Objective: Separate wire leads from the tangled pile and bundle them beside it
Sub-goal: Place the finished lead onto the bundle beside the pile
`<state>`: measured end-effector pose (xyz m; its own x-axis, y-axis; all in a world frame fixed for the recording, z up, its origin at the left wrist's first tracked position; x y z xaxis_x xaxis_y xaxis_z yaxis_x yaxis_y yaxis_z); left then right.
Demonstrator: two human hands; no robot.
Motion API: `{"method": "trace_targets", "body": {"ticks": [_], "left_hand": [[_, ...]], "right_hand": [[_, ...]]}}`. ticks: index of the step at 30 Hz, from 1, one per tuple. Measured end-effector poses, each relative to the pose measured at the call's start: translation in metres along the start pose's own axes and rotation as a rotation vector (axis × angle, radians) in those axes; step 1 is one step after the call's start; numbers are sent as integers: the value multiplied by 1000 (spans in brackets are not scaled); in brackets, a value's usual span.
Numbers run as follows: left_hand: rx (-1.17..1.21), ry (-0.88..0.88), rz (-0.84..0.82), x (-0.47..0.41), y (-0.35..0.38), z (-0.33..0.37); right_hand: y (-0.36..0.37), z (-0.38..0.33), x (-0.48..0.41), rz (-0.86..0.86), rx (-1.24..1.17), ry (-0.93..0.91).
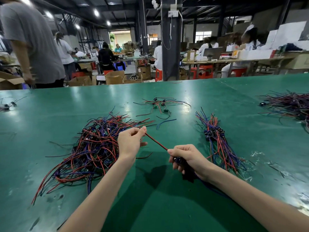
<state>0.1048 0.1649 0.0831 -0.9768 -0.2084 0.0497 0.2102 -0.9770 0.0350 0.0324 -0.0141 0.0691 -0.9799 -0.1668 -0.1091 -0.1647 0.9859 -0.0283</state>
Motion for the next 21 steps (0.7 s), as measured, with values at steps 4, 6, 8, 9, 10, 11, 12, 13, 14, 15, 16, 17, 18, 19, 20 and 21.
{"method": "trace_targets", "body": {"ticks": [4, 6, 8, 9, 10, 11, 12, 13, 14, 15, 16, 17, 18, 19, 20, 21], "left_hand": [[152, -142, -48, 2, 3, 4], [270, -266, -79, 4, 4, 9], [436, -450, -137, 6, 5, 12], [537, -564, -188, 8, 6, 12], [637, -669, -244, 9, 7, 12], [713, -746, -291, 11, 8, 12], [751, -786, -324, 11, 8, 12], [758, -794, -337, 10, 7, 11], [748, -785, -333, 9, 7, 10], [732, -768, -317, 9, 6, 10], [718, -752, -300, 8, 6, 9], [710, -740, -290, 8, 6, 9], [707, -734, -286, 8, 6, 8], [708, -732, -282, 8, 7, 8], [709, -731, -279, 8, 6, 8], [711, -729, -275, 7, 6, 7]], "right_hand": [[-1, 1, -1, 16, -3, -11], [-1, 2, -1, 20, -7, -11], [-1, 2, -1, 24, -8, -8], [-1, 2, -1, 26, -7, -6], [-1, 2, -1, 29, -5, -3], [-1, 2, -1, 30, -4, 1], [-1, 2, -1, 31, -4, 5], [-1, 2, -1, 32, -6, 7], [-1, 2, -1, 32, -7, 7], [-1, 1, -1, 31, -7, 8], [-1, 1, -1, 30, -5, 8], [-1, 1, -1, 27, -5, 8], [-1, 1, -1, 25, -6, 9], [-1, 1, -1, 24, -7, 10], [-1, 1, -1, 22, -6, 10], [-1, 1, -1, 21, -6, 11]]}}
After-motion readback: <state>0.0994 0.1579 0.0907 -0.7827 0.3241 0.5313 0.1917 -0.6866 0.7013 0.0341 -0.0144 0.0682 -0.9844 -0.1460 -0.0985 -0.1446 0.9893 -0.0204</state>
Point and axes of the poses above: each hand's wrist, its own x-axis away from the middle knuckle, its own y-axis out of the palm, z = x × y, the point moved 2 cm from there along -x, towards the middle knuckle, and after that the axes turned 12 degrees about -y, right-handed, at the moved point
